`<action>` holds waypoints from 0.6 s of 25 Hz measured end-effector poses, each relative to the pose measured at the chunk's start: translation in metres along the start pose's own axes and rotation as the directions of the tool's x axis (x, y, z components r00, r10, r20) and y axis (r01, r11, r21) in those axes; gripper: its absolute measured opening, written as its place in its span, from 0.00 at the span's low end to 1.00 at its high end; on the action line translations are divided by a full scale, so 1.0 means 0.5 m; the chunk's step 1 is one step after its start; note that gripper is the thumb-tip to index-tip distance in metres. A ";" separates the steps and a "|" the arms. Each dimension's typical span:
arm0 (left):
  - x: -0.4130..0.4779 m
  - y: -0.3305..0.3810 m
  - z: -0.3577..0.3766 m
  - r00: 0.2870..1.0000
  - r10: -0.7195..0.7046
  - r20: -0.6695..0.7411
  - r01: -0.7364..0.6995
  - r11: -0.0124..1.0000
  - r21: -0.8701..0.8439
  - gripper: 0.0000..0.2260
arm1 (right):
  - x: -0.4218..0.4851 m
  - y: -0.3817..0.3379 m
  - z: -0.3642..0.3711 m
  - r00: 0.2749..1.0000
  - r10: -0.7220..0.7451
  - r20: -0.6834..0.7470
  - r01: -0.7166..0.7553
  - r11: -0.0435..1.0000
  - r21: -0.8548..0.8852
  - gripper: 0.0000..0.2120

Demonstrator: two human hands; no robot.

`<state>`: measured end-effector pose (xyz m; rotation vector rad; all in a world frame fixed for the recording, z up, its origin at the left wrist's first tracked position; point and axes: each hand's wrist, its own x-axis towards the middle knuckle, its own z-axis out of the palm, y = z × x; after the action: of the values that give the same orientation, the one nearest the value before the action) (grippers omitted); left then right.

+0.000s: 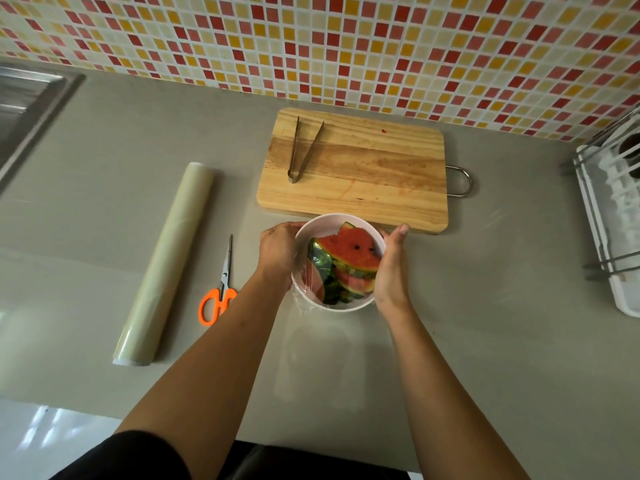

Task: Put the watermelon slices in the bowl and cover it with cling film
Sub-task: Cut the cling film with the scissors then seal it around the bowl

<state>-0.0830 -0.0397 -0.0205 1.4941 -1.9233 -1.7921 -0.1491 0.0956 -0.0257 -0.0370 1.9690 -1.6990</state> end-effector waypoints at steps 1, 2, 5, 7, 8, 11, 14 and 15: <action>-0.003 -0.003 0.000 0.999 -0.044 0.003 0.044 0.995 -0.086 0.06 | 0.001 -0.001 -0.001 1.000 0.010 0.003 -0.010 1.000 -0.022 0.40; -0.002 -0.002 -0.003 0.998 -0.061 0.033 0.065 0.985 -0.157 0.05 | 0.000 -0.003 -0.003 1.000 0.026 0.005 -0.026 0.999 -0.045 0.42; 0.006 -0.014 -0.017 0.986 -0.106 0.131 0.144 0.936 -0.323 0.07 | 0.000 -0.003 -0.005 0.997 0.069 0.017 -0.068 0.995 -0.073 0.45; 0.004 -0.025 -0.026 0.985 -0.019 0.172 0.074 0.944 -0.322 0.08 | 0.000 -0.007 -0.005 0.996 0.086 0.011 -0.085 0.993 -0.080 0.45; 0.006 -0.028 -0.030 0.985 -0.010 0.172 0.062 0.952 -0.301 0.11 | 0.000 -0.008 -0.004 0.996 0.091 0.009 -0.090 0.992 -0.091 0.45; 0.010 -0.023 -0.027 1.000 -0.020 0.024 0.020 1.000 -0.022 0.23 | 0.003 -0.006 -0.005 0.998 0.055 -0.033 -0.059 0.987 -0.151 0.41; 0.015 -0.020 -0.041 0.974 0.101 -0.201 -0.060 0.977 0.204 0.30 | 0.016 -0.005 -0.015 0.993 -0.023 -0.116 -0.008 0.966 -0.260 0.42; 0.017 -0.025 -0.052 0.963 0.104 -0.249 -0.052 0.977 0.208 0.31 | 0.026 -0.004 -0.024 0.993 -0.050 -0.109 0.018 0.960 -0.281 0.45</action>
<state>-0.0632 -0.0614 -0.0272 1.5945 -2.0429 -1.3264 -0.1656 0.1015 -0.0278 -0.0770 2.2945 -1.4590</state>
